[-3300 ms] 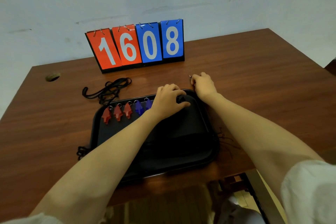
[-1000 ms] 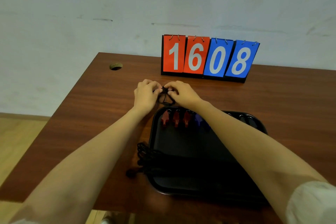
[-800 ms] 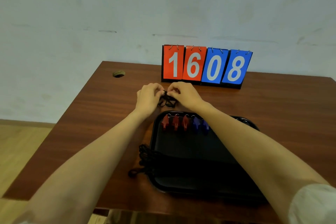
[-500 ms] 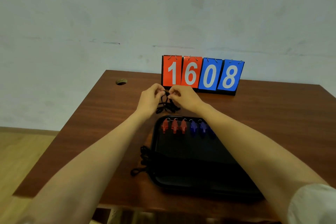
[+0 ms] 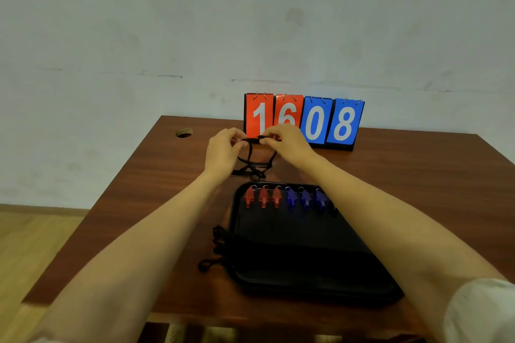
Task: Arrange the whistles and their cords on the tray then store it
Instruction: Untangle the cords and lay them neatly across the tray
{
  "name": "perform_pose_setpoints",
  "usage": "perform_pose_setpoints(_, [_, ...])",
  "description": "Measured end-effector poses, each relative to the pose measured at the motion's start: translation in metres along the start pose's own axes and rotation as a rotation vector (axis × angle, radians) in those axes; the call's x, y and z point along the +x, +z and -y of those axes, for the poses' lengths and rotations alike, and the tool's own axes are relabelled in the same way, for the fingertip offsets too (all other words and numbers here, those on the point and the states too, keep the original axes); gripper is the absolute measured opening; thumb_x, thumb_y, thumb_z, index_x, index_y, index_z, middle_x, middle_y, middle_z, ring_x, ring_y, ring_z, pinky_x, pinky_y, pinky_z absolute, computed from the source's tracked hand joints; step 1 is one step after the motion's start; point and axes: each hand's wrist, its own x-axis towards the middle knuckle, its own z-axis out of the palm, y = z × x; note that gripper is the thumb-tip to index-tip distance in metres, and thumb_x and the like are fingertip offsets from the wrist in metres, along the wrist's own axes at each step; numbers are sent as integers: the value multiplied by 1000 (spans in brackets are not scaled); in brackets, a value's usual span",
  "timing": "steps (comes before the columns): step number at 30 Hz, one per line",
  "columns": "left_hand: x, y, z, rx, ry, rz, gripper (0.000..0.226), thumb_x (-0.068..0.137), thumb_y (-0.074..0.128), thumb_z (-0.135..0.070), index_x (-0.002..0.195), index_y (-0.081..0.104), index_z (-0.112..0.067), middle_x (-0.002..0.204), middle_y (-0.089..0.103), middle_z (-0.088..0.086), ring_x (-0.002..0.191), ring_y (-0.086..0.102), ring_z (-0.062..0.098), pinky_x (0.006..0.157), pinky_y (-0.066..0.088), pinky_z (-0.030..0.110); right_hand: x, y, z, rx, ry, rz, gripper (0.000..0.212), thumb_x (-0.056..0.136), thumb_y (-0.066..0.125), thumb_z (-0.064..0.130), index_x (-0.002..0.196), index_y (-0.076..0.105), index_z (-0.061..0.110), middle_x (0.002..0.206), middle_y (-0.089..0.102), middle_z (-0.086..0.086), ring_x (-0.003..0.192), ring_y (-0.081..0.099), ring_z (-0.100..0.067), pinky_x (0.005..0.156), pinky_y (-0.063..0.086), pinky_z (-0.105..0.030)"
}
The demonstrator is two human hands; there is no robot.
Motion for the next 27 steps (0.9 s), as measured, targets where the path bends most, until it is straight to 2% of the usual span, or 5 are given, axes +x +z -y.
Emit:
perform_pose_setpoints(5, [10, -18, 3, 262, -32, -92, 18, 93, 54, -18, 105, 67, -15, 108, 65, 4, 95, 62, 21, 69, 43, 30, 7, -20, 7, 108, 82, -258, 28, 93, 59, 25, 112, 68, 8, 96, 56, -4, 85, 47, -11, 65, 35, -11])
perform_pose_setpoints(8, [13, -31, 11, 414, -119, -129, 27, 96, 46, -14, 113, 66, -16, 114, 65, 6, 100, 62, 28, 69, 45, 35, 11, -31, 12, 278, 148, -301, 23, 94, 57, 23, 107, 67, 8, 93, 68, -8, 81, 60, -16, 73, 50, -23])
perform_pose_setpoints(16, [9, -13, -27, 199, -27, 179, 50, 95, 49, -20, 143, 34, -10, 149, 38, 9, 138, 34, 26, 113, 29, 45, 4, -40, 32, 505, 125, -138, 3, 93, 55, 12, 94, 52, 11, 79, 68, -3, 71, 67, -15, 70, 56, -23])
perform_pose_setpoints(22, [7, -23, -63, 136, 137, 30, 28, 99, 43, -25, 107, 65, -10, 97, 68, 11, 91, 62, 30, 78, 44, 38, -2, -65, 55, 333, -7, -233, 7, 85, 67, 16, 85, 67, 9, 84, 69, -2, 76, 59, -11, 72, 48, -18])
perform_pose_setpoints(27, [15, -56, -65, 312, 137, -49, 31, 100, 40, -21, 106, 66, -7, 97, 64, 15, 89, 63, 34, 81, 48, 41, -8, -105, 65, 455, -8, -529, 9, 89, 63, 12, 93, 68, 6, 88, 65, 2, 77, 56, -2, 68, 43, 2])
